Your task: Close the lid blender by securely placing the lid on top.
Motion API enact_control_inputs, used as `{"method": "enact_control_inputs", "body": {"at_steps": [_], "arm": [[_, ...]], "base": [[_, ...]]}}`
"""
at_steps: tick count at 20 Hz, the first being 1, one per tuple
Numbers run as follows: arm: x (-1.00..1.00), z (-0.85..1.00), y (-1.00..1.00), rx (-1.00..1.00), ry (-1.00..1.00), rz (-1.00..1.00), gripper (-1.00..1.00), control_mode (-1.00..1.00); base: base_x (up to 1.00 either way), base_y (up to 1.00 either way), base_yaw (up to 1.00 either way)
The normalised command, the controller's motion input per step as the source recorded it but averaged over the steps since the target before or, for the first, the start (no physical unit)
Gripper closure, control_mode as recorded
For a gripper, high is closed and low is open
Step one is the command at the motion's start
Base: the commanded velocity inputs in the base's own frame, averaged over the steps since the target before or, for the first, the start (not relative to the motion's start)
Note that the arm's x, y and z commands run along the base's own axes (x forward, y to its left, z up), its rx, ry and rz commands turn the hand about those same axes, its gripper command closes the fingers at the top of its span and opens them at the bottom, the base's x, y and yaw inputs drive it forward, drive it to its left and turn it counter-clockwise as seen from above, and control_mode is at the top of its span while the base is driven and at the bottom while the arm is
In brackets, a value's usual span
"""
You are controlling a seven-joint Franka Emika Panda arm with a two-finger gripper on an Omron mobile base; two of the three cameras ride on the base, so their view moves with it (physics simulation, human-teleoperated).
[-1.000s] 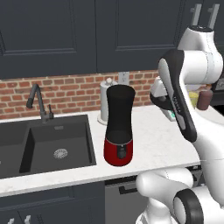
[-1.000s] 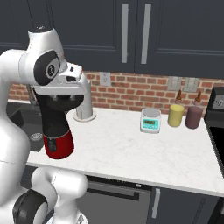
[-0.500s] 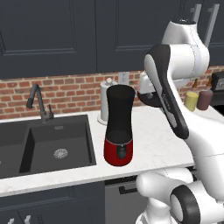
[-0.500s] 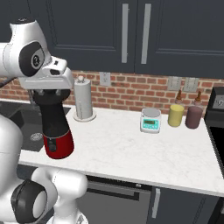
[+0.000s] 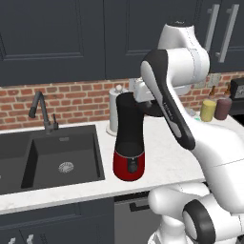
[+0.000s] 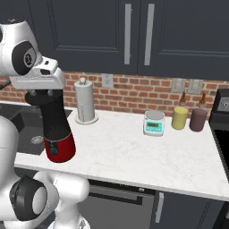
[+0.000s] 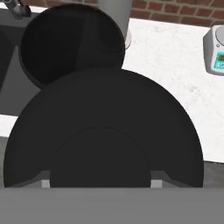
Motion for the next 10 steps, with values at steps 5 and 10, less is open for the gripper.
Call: {"method": "enact_control_inputs", "body": {"at_steps": [5, 10], "arm": [[0.2, 0.0, 0.31, 0.0, 0.01, 0.0, 1.0, -1.0], [0.19, 0.0, 0.22, 0.0, 0.0, 0.0, 1.0, -1.0]], "base": [[0.0, 0.0, 0.0], [0.0, 0.0, 0.0]]}}
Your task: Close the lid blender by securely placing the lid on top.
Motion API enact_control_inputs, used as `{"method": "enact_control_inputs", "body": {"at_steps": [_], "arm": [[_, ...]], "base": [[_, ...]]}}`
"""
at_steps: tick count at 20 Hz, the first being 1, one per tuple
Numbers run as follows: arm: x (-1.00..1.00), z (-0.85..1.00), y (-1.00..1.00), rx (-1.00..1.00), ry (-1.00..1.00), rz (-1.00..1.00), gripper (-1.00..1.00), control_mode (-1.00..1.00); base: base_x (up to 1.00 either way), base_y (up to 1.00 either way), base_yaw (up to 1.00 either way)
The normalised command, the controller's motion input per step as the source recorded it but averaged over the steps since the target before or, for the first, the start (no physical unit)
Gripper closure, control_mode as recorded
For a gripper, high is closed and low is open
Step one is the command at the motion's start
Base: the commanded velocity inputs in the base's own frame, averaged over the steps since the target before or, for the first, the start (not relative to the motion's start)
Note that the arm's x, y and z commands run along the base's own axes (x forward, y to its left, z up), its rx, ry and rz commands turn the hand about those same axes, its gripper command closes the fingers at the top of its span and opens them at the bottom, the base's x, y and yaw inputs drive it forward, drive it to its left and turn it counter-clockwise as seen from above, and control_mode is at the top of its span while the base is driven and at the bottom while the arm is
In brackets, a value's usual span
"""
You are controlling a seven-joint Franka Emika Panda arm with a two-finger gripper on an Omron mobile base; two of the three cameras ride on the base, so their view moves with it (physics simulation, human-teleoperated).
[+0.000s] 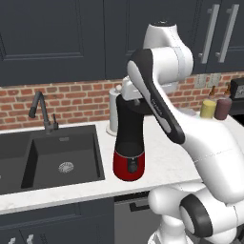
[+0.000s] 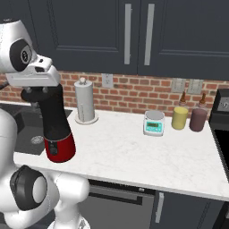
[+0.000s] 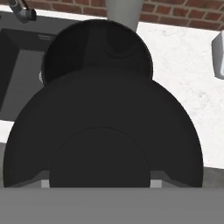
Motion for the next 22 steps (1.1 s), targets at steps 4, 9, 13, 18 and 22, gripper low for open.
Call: {"method": "enact_control_inputs", "body": {"at_steps": [4, 9, 13, 18, 22], "arm": [[0.19, 0.0, 0.06, 0.0, 0.0, 0.0, 1.0, -1.0], [0.15, 0.0, 0.0, 0.0, 0.0, -0.03, 1.0, -1.0], [0.15, 0.0, 0.0, 0.0, 0.0, -0.03, 1.0, -1.0], [0.18, 0.0, 0.0, 0.0, 0.0, -0.02, 1.0, -1.0], [0.22, 0.0, 0.02, 0.0, 0.0, 0.0, 1.0, -1.0]], "base": [[0.0, 0.0, 0.0], [0.0, 0.0, 0.0], [0.0, 0.0, 0.0], [0.0, 0.0, 0.0], [0.0, 0.0, 0.0]]}}
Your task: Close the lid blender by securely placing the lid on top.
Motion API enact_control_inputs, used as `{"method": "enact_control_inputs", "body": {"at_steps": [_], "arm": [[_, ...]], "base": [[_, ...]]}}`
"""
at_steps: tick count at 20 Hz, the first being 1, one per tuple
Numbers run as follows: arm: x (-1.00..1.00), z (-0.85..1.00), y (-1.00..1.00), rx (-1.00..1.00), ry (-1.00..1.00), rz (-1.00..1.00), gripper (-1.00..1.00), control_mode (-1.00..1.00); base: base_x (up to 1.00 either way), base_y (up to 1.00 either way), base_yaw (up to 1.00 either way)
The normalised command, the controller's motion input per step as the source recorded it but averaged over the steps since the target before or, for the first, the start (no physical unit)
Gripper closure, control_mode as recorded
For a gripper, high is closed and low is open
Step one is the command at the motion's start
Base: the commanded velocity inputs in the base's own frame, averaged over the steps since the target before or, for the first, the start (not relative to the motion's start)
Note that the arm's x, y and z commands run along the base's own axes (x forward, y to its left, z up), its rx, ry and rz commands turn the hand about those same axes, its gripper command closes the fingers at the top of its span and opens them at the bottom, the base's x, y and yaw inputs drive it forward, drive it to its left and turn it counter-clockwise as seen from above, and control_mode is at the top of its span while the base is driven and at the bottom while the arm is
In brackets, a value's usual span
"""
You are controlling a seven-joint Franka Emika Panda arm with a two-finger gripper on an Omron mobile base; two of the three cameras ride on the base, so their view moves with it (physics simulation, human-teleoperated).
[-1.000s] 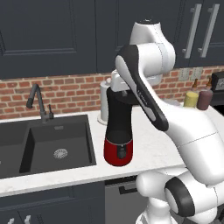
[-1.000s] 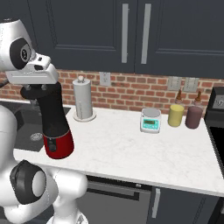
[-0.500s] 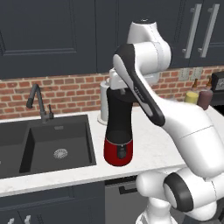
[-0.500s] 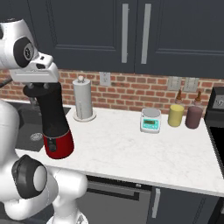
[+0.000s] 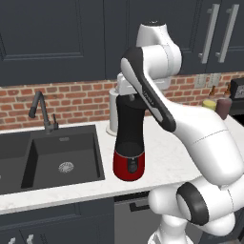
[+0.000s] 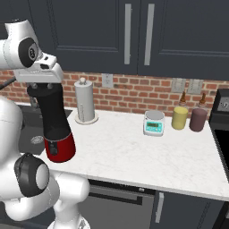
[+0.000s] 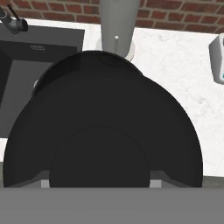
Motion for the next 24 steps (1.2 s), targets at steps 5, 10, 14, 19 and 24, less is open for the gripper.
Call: {"method": "enact_control_inputs", "body": {"at_steps": [5, 10, 14, 19, 24], "arm": [[0.2, 0.0, 0.05, 0.0, 0.0, 0.0, 1.0, -1.0], [0.17, -0.02, 0.07, 0.0, 0.0, 0.0, 1.0, -1.0], [0.13, -0.09, 0.06, 0.0, 0.0, 0.0, 1.0, -1.0], [0.11, -0.11, 0.0, 0.0, 0.0, 0.0, 1.0, -1.0], [0.14, -0.1, 0.0, 0.0, 0.0, -0.01, 1.0, -1.0]], "base": [[0.0, 0.0, 0.0], [0.0, 0.0, 0.0], [0.0, 0.0, 0.0], [0.0, 0.0, 0.0], [0.0, 0.0, 0.0]]}}
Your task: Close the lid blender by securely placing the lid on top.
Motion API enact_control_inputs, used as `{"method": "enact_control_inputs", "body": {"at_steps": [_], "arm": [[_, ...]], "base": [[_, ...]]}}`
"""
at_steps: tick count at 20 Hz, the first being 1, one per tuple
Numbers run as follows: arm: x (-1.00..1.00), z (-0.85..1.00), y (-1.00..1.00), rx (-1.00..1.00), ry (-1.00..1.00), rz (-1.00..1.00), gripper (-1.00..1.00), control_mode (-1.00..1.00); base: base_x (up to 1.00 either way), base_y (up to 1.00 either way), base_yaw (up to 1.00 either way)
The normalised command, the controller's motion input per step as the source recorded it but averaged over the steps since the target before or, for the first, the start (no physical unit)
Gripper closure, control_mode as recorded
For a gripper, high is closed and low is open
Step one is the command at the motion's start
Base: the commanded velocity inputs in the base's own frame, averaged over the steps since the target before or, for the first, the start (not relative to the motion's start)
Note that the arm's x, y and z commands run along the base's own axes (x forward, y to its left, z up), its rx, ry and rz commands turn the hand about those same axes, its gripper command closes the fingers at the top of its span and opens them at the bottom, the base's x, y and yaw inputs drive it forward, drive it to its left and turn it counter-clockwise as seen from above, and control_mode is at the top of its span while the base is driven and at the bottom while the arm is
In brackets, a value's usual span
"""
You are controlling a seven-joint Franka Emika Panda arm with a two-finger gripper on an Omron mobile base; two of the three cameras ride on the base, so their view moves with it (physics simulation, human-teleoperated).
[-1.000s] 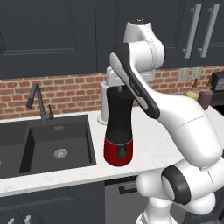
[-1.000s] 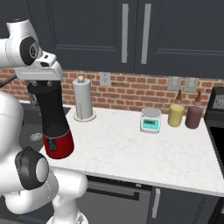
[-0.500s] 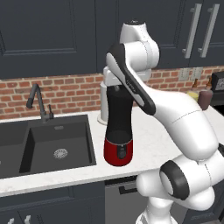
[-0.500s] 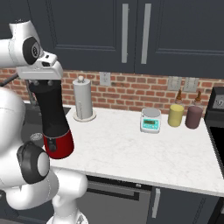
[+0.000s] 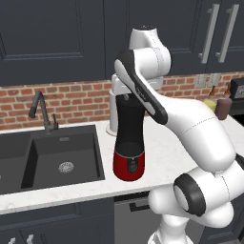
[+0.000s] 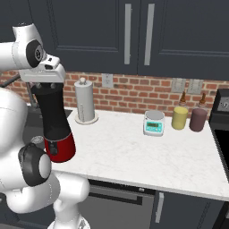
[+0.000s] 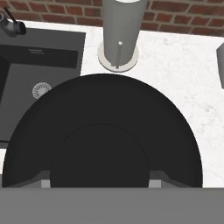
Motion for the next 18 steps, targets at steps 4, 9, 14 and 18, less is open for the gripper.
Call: {"method": "enact_control_inputs", "body": {"at_steps": [4, 9, 14, 18], "arm": [[0.15, -0.06, 0.0, 0.0, 0.0, -0.01, 1.0, -1.0], [0.15, -0.04, 0.0, 0.0, 0.0, 0.0, 1.0, -1.0], [0.14, -0.05, 0.0, 0.0, 0.0, 0.0, 1.0, -1.0], [0.09, -0.12, 0.0, 0.0, 0.0, 0.0, 1.0, -1.0]], "base": [[0.0, 0.0, 0.0], [0.0, 0.0, 0.0], [0.0, 0.0, 0.0], [0.0, 0.0, 0.0]]}}
